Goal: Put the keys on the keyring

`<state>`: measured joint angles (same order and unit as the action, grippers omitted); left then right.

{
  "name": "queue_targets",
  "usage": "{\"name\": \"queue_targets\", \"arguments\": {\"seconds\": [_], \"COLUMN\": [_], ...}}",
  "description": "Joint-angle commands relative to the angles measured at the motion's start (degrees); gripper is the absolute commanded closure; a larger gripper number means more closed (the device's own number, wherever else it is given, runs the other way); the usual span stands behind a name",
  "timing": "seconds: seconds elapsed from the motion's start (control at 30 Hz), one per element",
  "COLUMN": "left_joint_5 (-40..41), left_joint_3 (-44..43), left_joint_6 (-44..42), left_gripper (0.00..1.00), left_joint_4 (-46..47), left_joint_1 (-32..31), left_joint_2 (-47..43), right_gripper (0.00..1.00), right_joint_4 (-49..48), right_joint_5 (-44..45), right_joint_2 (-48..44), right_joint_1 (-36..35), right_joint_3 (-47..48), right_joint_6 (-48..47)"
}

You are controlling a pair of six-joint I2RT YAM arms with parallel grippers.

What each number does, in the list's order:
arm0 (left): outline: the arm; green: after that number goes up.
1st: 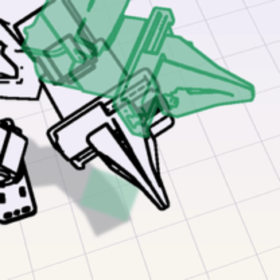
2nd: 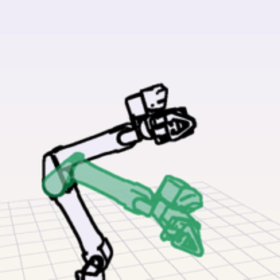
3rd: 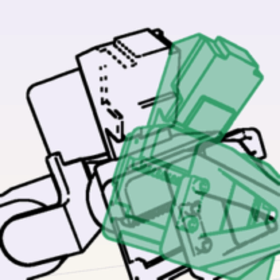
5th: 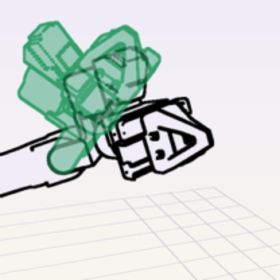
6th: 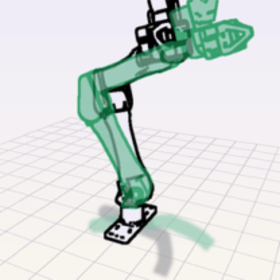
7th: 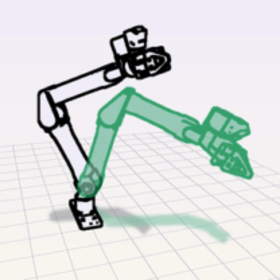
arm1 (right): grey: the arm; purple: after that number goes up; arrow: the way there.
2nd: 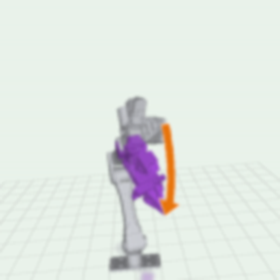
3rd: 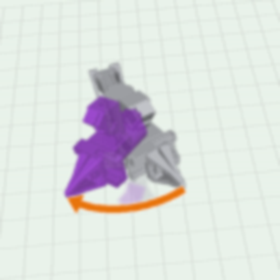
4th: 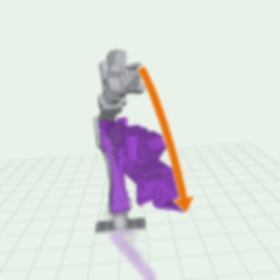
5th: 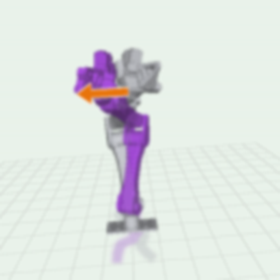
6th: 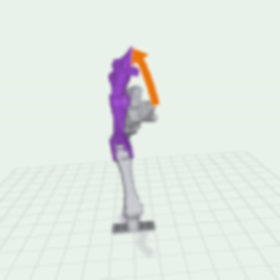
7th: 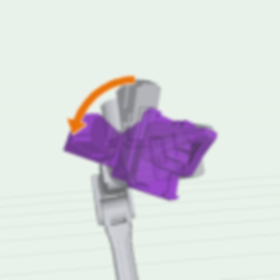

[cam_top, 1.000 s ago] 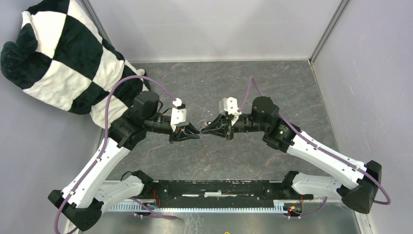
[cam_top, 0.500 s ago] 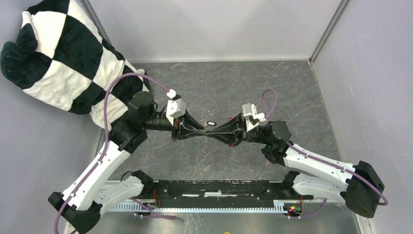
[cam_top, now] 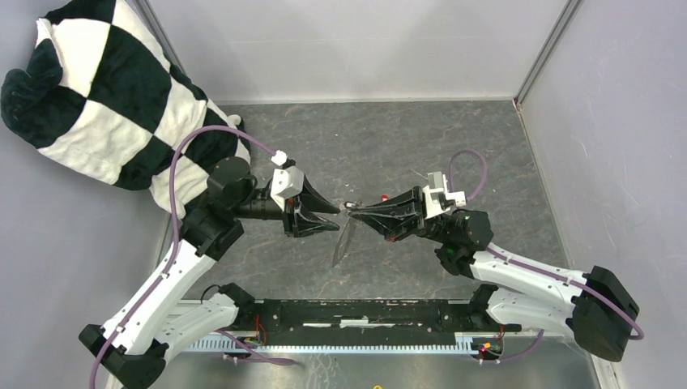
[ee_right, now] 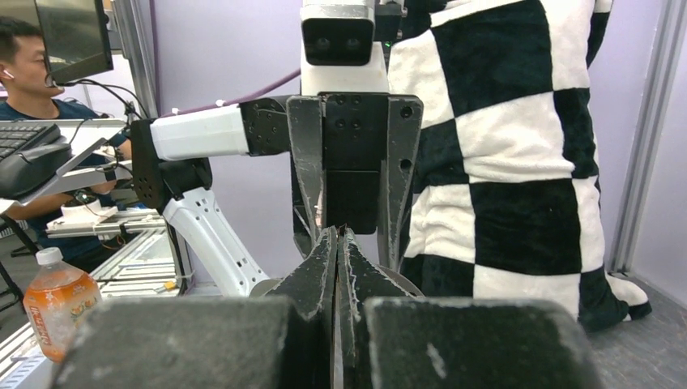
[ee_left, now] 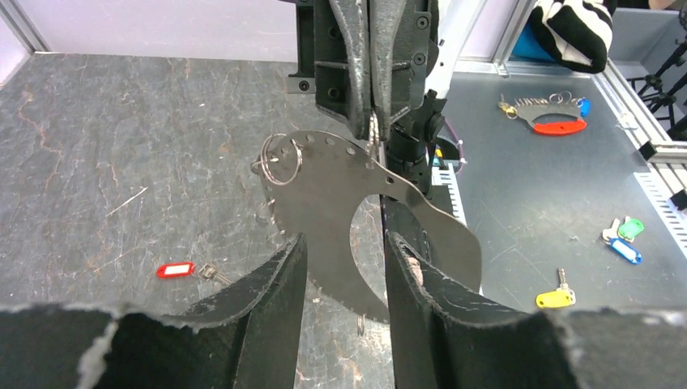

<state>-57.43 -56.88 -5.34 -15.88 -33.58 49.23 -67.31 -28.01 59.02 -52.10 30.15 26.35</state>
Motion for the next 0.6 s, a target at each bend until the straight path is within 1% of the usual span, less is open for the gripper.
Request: {"name": "queue_targets", "arguments": {"seconds": [0.0, 0.07, 0.23, 0.43, 0.57], "left_joint_5": [0.28, 0.38, -0.86, -2.70, -2.82], "left_joint_3": [0.83, 1.53, 2.51, 2.51, 2.64], "left_joint_6": [4.06, 4.98, 10.51, 10.99, 10.47], "left_gripper": [0.52, 0.52, 0.51, 0.50, 0.51], "left_joint_4": [5.05, 6.63, 11.76, 11.99, 11.57], "left_joint_1": [-0.23, -0.18, -0.39, -0.96, -1.00], "left_joint_2": [-0.22, 0.10, 0.38, 0.29, 0.38], "right_gripper": [0.99, 0.99, 0.99, 0.99, 0.99], "right_joint_4": [-6.19, -6.60, -7.00, -7.78, -7.77], "right_joint_5": [1.49, 1.44, 1.67, 2.52, 2.75], "right_joint_2": [0.93, 1.50, 2.57, 3.84, 4.67], "right_joint_1": [-0.95, -1.27, -1.73, -2.09, -2.50], "right_joint_3": [0.70, 0.86, 1.10, 1.39, 2.00], "right_joint_6": [0.91, 1.03, 0.83, 0.45, -0.23]}}
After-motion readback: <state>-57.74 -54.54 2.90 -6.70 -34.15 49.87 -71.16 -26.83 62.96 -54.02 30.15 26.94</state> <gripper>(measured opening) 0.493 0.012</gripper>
